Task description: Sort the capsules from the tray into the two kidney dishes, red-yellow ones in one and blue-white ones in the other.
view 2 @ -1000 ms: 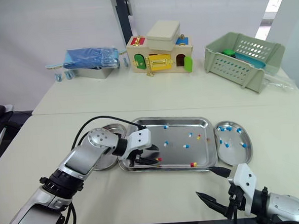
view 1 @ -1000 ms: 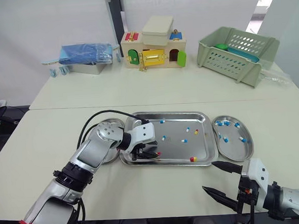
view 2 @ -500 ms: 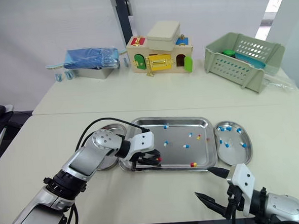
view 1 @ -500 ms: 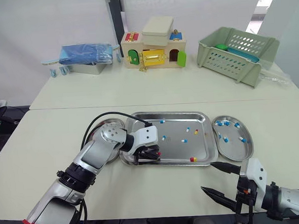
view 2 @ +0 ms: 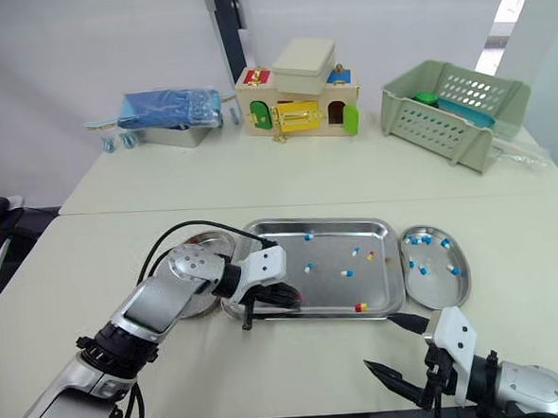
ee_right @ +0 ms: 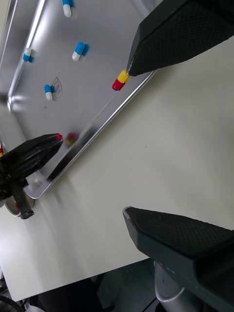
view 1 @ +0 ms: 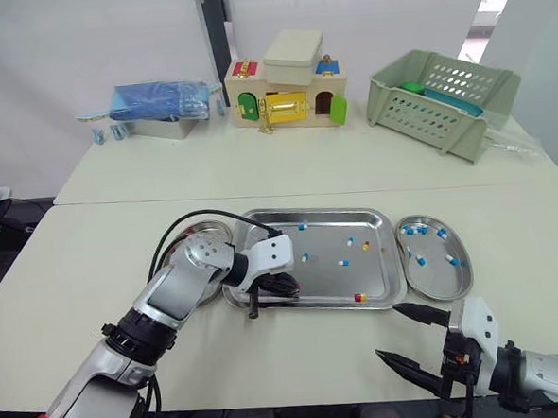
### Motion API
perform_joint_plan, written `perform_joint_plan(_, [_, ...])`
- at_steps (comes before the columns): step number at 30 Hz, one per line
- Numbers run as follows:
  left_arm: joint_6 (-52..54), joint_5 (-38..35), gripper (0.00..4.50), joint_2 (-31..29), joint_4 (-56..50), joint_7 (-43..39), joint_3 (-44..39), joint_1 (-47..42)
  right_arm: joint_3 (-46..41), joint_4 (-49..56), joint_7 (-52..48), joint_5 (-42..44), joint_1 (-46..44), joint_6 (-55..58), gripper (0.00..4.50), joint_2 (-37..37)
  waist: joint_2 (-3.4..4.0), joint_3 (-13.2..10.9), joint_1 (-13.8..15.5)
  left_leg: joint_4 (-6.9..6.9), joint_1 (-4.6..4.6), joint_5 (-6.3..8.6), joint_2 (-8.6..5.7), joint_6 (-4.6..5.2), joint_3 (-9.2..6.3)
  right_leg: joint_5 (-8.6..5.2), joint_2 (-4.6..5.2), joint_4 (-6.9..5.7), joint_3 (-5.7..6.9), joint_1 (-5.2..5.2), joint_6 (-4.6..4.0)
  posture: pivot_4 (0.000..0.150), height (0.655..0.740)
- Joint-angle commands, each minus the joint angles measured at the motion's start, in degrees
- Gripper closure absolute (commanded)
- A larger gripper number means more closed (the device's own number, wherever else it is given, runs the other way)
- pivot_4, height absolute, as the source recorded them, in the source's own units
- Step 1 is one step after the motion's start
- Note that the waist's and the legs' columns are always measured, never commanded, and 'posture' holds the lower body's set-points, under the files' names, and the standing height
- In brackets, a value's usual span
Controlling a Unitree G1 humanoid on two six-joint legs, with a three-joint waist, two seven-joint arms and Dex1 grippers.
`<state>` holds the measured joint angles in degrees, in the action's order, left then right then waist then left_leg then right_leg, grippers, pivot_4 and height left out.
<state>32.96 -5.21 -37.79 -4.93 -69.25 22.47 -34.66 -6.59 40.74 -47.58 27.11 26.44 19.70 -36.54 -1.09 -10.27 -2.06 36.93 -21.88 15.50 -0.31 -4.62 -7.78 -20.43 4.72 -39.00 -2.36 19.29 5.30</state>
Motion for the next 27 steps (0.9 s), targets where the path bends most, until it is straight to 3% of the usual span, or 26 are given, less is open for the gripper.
perform_joint_plan(1, [7.7, -4.2, 4.48, -4.2, -6.8, 1.6, -8.5, 1.1, 0.4, 0.7, -2.0, 0.9, -0.3, -2.0, 0.0, -0.8, 0.01, 0.0, -0.2, 0.0, 0.01, 0.0, 0.0, 0.0, 0.01, 0.0, 0.0, 0.0, -0.01, 0.0, 0.0, 0.15, 0.74])
perform_joint_plan(8, [16.8, -8.1, 4.48, -13.7, -12.5, 5.9, -21.4, 10.1, 2.7, -0.8, -5.8, 1.5, -5.7, -2.4, 0.0, -2.8, 0.02, 0.0, -0.8, -0.02, 0.04, 0.0, 0.01, 0.01, -0.02, 0.0, 0.0, 0.0, 0.0, -0.01, 0.0, 0.15, 0.74])
perform_joint_plan(13, [19.9, -9.3, 4.48, -16.2, -12.0, 10.9, -28.2, 15.3, 3.6, -3.1, -7.8, 1.4, -8.2, -2.8, 0.0, -4.2, -0.01, 0.0, -0.4, -0.02, 0.02, 0.01, 0.0, 0.01, -0.01, 0.0, 0.01, 0.02, 0.01, -0.01, 0.0, 0.15, 0.74])
perform_joint_plan(26, [19.3, -11.3, 4.48, -15.1, -10.7, 17.2, -28.3, 17.4, 4.9, -5.2, -8.5, 1.3, -10.5, -3.2, 0.0, -4.4, -0.01, 0.0, 0.1, -0.03, 0.02, 0.01, 0.01, 0.01, 0.0, 0.0, 0.01, 0.01, 0.0, 0.01, 0.0, 0.15, 0.74])
perform_joint_plan(27, [19.0, -11.4, 4.24, -15.0, -10.1, 17.3, -28.2, 17.1, 4.8, -5.3, -8.6, 1.3, -10.3, -3.3, 0.0, -4.5, -0.01, 0.0, 0.1, -0.03, 0.02, 0.01, 0.01, 0.01, 0.0, 0.0, 0.01, 0.01, 0.0, 0.01, 0.0, 0.15, 0.74])
